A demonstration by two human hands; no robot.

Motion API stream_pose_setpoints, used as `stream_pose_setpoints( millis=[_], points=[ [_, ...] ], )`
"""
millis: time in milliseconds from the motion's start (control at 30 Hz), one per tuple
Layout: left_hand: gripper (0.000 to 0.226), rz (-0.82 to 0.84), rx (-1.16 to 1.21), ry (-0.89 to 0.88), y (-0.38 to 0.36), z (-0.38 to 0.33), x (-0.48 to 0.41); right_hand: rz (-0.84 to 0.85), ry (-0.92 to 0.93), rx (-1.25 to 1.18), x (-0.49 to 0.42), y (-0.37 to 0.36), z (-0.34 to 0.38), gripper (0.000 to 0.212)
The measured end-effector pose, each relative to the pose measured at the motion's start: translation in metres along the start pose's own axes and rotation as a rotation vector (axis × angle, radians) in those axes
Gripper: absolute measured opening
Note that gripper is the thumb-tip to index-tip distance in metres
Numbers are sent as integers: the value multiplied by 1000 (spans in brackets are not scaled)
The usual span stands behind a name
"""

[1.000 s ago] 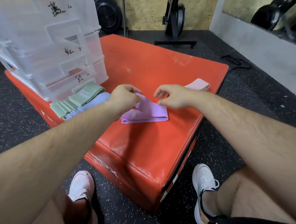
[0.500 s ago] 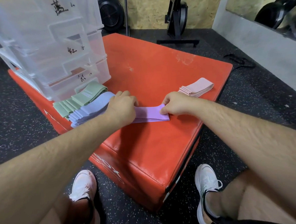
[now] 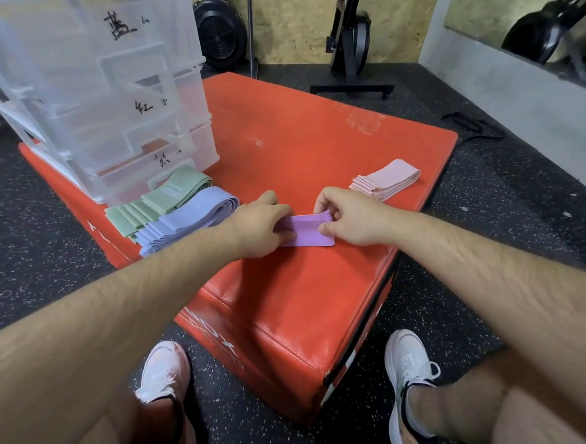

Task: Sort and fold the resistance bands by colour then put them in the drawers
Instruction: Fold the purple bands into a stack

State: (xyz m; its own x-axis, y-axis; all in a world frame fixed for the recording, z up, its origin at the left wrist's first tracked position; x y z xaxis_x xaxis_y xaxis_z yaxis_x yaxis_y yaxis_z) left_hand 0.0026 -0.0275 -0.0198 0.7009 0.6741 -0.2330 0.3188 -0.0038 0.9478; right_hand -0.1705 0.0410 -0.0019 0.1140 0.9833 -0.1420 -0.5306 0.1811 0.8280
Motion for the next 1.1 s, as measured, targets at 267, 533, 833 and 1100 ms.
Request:
stream_pose_setpoints(
  millis=[267,533,833,1100],
  points=[
    [29,-59,-146,-146,2,-5,10,11,154,96,10,-10,-1,26],
    [28,72,-53,3,11,16,18,-53,78,9,12,-5,-11,25],
    [27,-121,478,333,23,29,14,-208,-273,-376,-2,4,-23,33],
    [24,-174,-52,56,13,21,13,-177,60,240,0,-5,-16,10]
  ],
)
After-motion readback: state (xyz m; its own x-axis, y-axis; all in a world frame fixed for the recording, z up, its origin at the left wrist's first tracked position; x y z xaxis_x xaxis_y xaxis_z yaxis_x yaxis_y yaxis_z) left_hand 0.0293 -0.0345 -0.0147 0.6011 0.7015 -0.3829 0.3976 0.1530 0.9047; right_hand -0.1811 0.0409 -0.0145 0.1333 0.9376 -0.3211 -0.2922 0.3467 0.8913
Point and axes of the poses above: each hand's wrist, its own x-axis away from the middle knuckle, its own y-axis out of the back of the hand, z = x × y, the point moved 4 cm from there along -x, towards the middle knuckle, and after that the axes turned 13 degrees about -z, right-handed, at the moved point
